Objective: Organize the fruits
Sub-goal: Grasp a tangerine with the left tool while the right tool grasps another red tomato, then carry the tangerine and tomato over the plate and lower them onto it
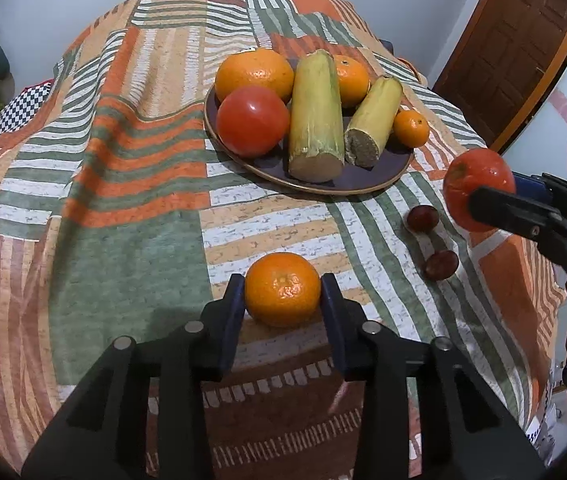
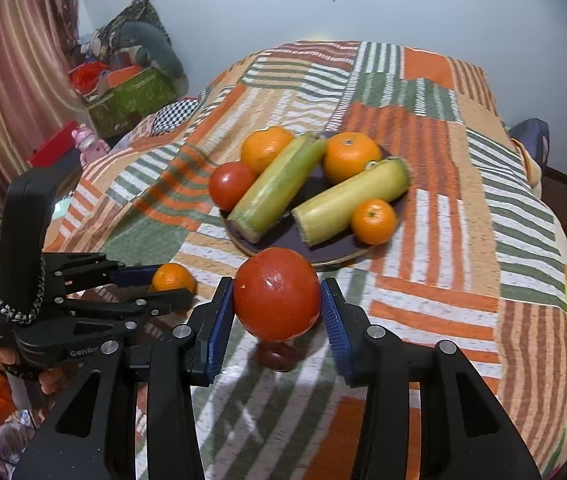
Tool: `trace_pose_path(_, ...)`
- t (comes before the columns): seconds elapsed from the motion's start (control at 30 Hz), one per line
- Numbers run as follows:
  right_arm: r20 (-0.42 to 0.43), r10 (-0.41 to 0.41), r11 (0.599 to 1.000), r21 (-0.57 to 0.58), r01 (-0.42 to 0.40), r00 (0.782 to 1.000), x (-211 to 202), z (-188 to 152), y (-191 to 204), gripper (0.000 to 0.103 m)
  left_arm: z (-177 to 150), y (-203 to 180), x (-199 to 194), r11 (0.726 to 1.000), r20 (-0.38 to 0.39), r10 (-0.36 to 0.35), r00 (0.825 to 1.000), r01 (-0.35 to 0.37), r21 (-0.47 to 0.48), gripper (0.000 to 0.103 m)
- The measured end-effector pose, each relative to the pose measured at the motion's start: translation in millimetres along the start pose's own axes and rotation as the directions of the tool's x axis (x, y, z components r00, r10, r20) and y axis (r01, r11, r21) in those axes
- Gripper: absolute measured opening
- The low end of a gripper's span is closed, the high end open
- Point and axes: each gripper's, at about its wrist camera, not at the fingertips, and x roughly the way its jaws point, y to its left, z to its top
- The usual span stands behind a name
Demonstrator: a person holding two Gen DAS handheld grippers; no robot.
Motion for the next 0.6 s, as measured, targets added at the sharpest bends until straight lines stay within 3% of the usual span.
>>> trace_pose_path(0.27,0.032,-0.011,1.0,0.027,0.01,0.999,-6,8,-14,0.04,15,-2,-19,1.0,0.052,0.009,0.999,-0.009,0.005,0.038)
trace_pose_path(0.6,0.076,-0.01,1.0,0.01,0.01,0.997,-1,35,-20,0.04,68,-1,-38,1.0,0.157,0.007,0.988,-0.007,-0.002,0.038)
